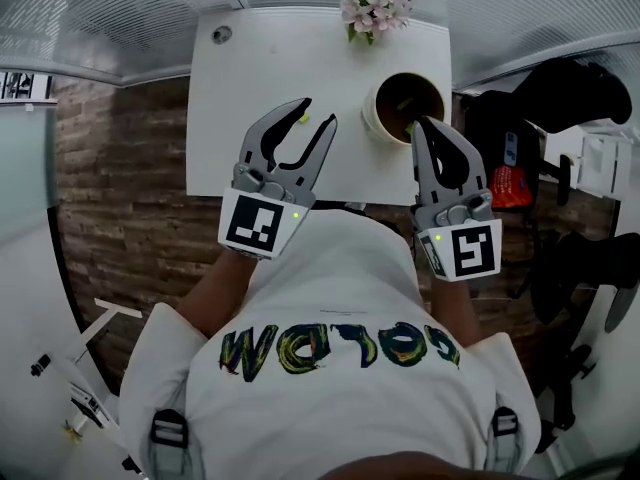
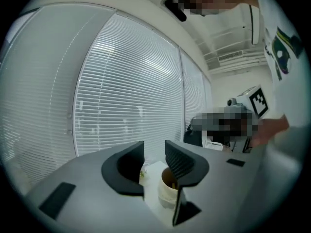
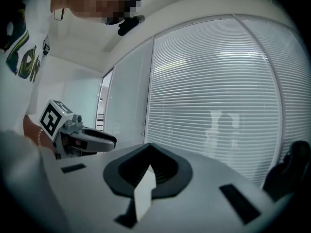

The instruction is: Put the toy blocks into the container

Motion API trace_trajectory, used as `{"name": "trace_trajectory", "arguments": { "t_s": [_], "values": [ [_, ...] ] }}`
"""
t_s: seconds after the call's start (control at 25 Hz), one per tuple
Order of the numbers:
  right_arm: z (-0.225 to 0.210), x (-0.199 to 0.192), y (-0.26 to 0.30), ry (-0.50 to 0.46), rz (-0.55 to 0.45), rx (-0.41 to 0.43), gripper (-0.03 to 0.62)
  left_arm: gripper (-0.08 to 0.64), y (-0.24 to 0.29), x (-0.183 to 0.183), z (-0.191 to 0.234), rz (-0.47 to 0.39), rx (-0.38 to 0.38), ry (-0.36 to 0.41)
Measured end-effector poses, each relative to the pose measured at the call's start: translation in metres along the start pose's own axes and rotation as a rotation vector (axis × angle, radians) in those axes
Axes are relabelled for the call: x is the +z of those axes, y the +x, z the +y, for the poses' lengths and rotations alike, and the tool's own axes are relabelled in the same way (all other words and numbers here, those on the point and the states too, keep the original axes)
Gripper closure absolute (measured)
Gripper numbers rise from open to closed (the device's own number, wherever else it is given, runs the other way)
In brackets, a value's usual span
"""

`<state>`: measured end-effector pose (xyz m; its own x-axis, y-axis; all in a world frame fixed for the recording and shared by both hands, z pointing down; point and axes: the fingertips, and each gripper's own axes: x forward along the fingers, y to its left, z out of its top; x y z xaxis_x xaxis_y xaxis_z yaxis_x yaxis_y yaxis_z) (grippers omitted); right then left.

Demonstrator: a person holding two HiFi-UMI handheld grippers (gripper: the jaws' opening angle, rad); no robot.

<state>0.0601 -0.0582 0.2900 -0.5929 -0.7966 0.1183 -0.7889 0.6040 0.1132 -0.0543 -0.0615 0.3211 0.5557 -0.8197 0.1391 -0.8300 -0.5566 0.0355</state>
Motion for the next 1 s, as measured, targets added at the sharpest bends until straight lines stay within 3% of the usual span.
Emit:
{"name": "trace_trajectory", "arguments": {
  "t_s": [0.2, 0.36, 1.0],
  "values": [
    [0.011, 0.001, 0.009, -0.003, 0.003, 0.025, 0.584, 0.416, -0.007, -0.009, 0.012, 0.022, 0.025, 0.003],
    [0.012, 0.001, 0.011, -0.001, 0.005, 0.025, 0.584, 0.4, -0.001, -0.038, 0.023, 0.07, 0.03, 0.028],
    [0.009, -0.003, 0.01, 0.011, 0.011, -0.003, 0.584, 0.351, 0.041, -0.235, 0.062, 0.441, -0.063, 0.072]
  ]
}}
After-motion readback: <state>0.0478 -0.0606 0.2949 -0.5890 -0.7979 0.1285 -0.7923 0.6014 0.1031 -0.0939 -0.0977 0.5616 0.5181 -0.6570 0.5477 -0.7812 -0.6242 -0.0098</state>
